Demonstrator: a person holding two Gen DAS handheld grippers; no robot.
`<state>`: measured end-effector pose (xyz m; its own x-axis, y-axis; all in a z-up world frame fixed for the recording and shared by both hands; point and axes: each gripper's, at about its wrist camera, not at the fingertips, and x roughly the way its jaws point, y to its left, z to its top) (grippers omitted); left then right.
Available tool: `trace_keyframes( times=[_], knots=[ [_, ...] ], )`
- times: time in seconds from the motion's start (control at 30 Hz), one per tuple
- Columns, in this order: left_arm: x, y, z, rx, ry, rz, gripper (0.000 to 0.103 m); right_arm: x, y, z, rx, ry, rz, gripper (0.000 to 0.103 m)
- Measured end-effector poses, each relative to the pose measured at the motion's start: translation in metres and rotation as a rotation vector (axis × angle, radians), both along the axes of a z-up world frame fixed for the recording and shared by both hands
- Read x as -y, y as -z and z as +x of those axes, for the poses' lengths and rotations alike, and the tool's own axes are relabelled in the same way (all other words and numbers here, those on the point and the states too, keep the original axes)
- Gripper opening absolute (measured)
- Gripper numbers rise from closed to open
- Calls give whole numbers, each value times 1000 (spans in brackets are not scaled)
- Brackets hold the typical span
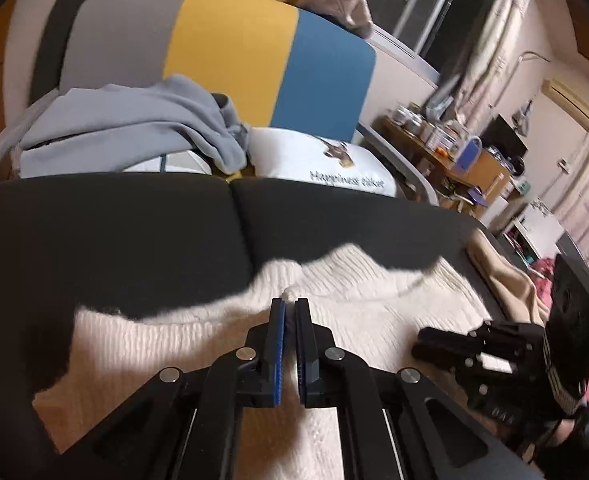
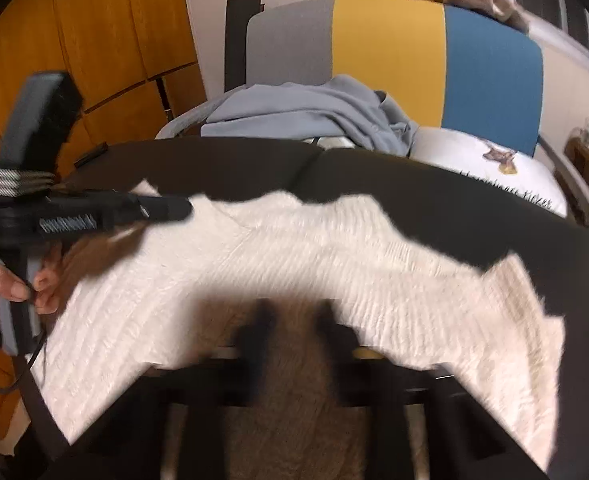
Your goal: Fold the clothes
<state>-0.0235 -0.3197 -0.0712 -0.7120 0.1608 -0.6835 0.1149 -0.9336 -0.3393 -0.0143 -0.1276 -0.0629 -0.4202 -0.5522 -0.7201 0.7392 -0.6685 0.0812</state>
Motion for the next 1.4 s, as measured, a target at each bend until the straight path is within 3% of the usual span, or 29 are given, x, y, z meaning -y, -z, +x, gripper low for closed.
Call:
trace_keyframes(
  times=[0.1, 0.2, 0.37, 0.53, 0.63, 0.77, 0.97, 1.13, 1.3, 1.37, 1.4],
  knots=[
    [-1, 14, -14, 33, -10, -32, 3, 7, 3, -7, -20, 17, 23, 12],
    [4, 46, -22, 101, -29, 13, 3, 9, 11, -15, -19, 61, 14, 12],
    [-4, 44, -23, 100, -34, -50, 4, -1, 22, -20, 20, 109, -60, 12],
    [13, 32, -10, 80, -64, 68, 15, -4, 25, -22, 40, 126, -93, 12],
    [33, 11, 34, 11, -149, 72, 17, -7, 25, -24, 47, 124, -107, 12],
    [66, -6, 128, -59, -262, 121, 25, -12, 27, -28, 74, 123, -143, 12],
    [81, 21, 237, 22, -309, 172, 26, -11, 27, -26, 68, 125, -147, 12],
    [62, 45, 255, 40, -258, 298, 26, -12, 28, -26, 72, 125, -151, 13],
    [50, 54, 235, 62, -210, 339, 27, -12, 27, -25, 69, 123, -146, 14],
    [45, 57, 227, 71, -191, 354, 19, -13, 27, -25, 69, 122, -148, 15],
    [41, 55, 229, 73, -185, 341, 8, -13, 27, -26, 70, 121, -149, 15]
  ],
)
